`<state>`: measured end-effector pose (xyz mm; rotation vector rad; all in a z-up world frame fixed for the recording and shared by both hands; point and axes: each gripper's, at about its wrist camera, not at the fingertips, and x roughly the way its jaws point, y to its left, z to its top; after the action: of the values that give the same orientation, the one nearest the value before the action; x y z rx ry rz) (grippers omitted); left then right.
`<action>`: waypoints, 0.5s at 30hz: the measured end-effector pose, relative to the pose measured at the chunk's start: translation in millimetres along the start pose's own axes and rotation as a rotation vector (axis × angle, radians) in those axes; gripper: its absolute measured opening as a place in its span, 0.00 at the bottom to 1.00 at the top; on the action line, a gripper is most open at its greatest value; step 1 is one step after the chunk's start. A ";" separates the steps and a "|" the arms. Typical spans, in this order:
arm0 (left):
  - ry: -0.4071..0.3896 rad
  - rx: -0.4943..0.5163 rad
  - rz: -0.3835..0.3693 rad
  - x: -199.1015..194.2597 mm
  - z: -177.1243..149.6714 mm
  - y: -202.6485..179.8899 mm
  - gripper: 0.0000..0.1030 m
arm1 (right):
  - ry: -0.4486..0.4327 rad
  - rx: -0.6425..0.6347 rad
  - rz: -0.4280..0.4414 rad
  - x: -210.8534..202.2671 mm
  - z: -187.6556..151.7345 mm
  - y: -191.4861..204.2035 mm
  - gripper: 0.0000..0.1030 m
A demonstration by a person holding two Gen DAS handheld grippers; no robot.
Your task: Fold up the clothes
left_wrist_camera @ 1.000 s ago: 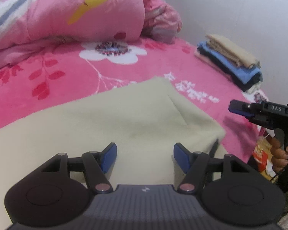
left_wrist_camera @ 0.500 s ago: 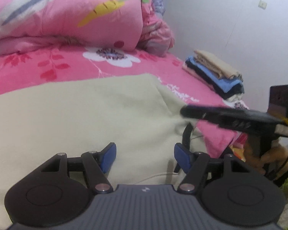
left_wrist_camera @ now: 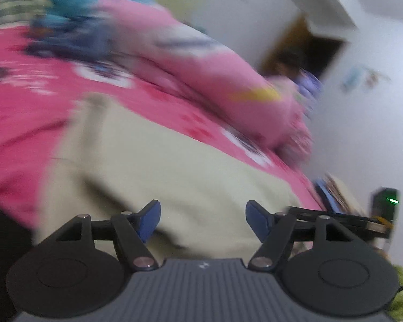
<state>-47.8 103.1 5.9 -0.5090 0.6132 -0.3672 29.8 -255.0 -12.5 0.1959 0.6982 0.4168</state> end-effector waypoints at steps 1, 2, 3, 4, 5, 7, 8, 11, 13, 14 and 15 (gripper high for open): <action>-0.021 -0.027 0.033 -5.0 2.3 11.8 0.69 | -0.002 0.001 0.038 3.3 5.9 7.9 0.44; -0.038 -0.058 0.057 -8.6 5.0 22.9 0.69 | 0.000 0.001 0.077 7.8 12.3 17.3 0.46; -0.051 -0.091 0.072 -11.5 7.3 33.3 0.69 | 0.007 0.002 0.112 14.4 18.3 27.2 0.47; -0.062 -0.118 0.082 -14.3 9.0 42.7 0.69 | 0.014 0.001 0.144 20.0 24.5 37.0 0.47; -0.066 -0.130 0.089 -16.3 10.6 49.4 0.69 | 0.021 -0.003 0.165 22.9 30.9 46.5 0.47; -0.064 -0.134 0.115 -17.6 11.3 58.7 0.69 | 0.036 -0.016 0.208 34.5 42.0 64.6 0.48; -0.059 -0.126 0.143 -16.9 10.4 61.4 0.69 | 0.046 -0.019 0.229 39.1 46.3 72.4 0.49; -0.055 -0.126 0.186 -17.2 4.8 70.1 0.67 | 0.084 -0.038 0.283 52.8 57.6 95.4 0.50; -0.060 -0.147 0.165 -15.3 2.8 76.9 0.64 | 0.107 -0.060 0.300 62.9 64.7 108.4 0.51; -0.061 -0.154 0.150 -15.7 1.2 80.3 0.61 | 0.119 -0.070 0.308 68.1 68.6 114.9 0.51; -0.060 -0.154 0.137 -14.0 0.5 82.0 0.58 | 0.132 -0.079 0.314 74.3 74.2 121.5 0.51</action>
<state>-43.7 176.7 -32.7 -0.6193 0.6175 -0.1748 92.6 -116.1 37.9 0.2058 0.7816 0.7621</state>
